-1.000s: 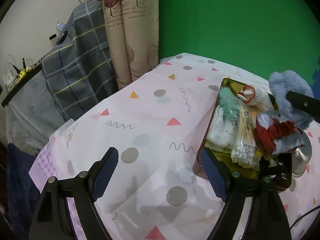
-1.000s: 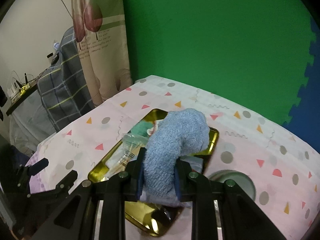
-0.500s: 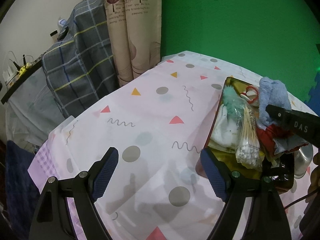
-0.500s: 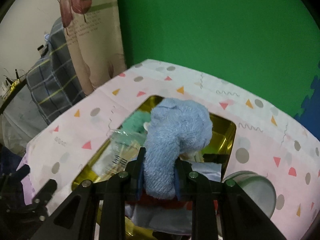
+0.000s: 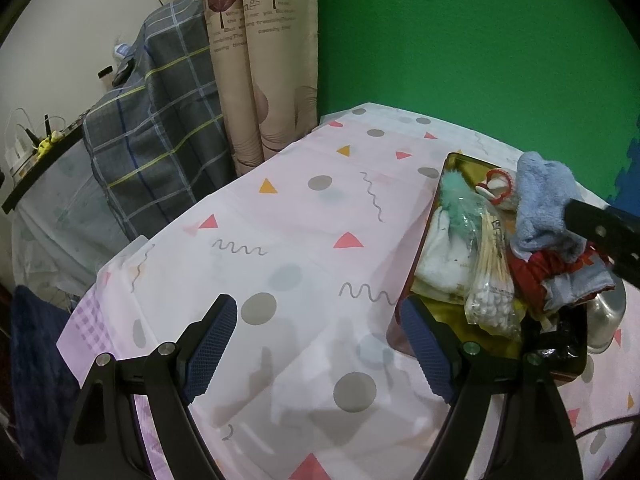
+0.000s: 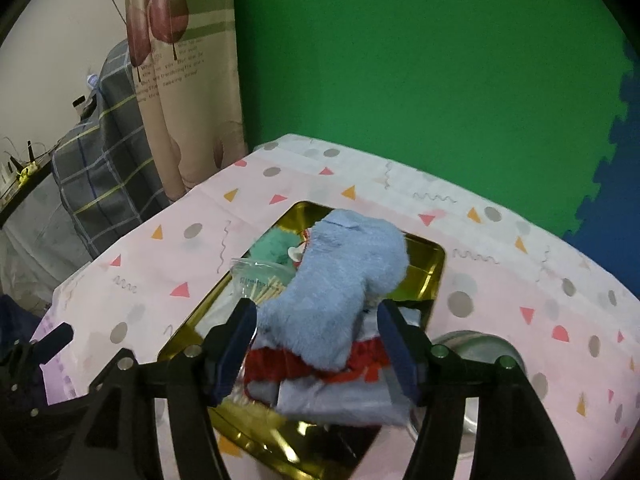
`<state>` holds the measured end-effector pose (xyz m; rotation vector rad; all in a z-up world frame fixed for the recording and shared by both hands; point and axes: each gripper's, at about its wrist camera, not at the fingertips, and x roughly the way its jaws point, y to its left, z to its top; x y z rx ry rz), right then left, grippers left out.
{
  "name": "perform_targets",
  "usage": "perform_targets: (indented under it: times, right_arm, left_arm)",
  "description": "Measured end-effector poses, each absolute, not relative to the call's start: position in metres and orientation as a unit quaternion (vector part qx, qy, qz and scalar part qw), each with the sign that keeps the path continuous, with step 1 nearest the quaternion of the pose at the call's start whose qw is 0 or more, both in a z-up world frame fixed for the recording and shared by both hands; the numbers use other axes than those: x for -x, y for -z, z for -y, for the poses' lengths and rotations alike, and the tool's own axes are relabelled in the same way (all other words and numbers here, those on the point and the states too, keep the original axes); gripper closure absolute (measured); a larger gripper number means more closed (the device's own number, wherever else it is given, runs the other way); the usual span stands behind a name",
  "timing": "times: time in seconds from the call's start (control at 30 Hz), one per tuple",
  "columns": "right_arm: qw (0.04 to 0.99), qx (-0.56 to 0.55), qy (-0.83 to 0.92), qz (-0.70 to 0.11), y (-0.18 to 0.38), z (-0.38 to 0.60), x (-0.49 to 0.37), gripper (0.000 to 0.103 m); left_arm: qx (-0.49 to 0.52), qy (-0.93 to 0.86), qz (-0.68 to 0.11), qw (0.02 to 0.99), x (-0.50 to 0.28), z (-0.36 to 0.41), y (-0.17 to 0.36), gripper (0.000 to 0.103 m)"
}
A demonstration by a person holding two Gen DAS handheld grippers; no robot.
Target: Organize soft objects
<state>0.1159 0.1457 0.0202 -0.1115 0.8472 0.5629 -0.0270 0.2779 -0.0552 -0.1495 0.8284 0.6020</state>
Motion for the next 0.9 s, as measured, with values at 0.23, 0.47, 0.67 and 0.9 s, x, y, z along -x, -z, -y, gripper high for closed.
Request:
perform_targets:
  times: [0.23, 0.47, 0.67, 0.9]
  right_arm:
    - [0.886, 0.059, -0.214, -0.408, -0.029, -0.118, -0.075, 0.038]
    - [0.88, 0.069, -0.198, -0.425, -0.013, -0.1, -0.048, 0.038]
    - [0.874, 0.068, -0.195, -0.44, -0.004, -0.097, -0.042, 0.038]
    - [0.873, 0.072, -0.2, -0.439, -0.003, -0.1, -0.034, 0.038]
  left_arm:
    - [0.059, -0.275, -0.394, 0.875, 0.026, -0.265, 0.053, 0.022]
    - [0.052, -0.264, -0.394, 0.879, 0.024, -0.257, 0.05, 0.022]
    - [0.051, -0.262, -0.393, 0.88, 0.025, -0.254, 0.049, 0.022]
    - [0.046, -0.258, -0.396, 0.88, 0.024, -0.251, 0.049, 0.022]
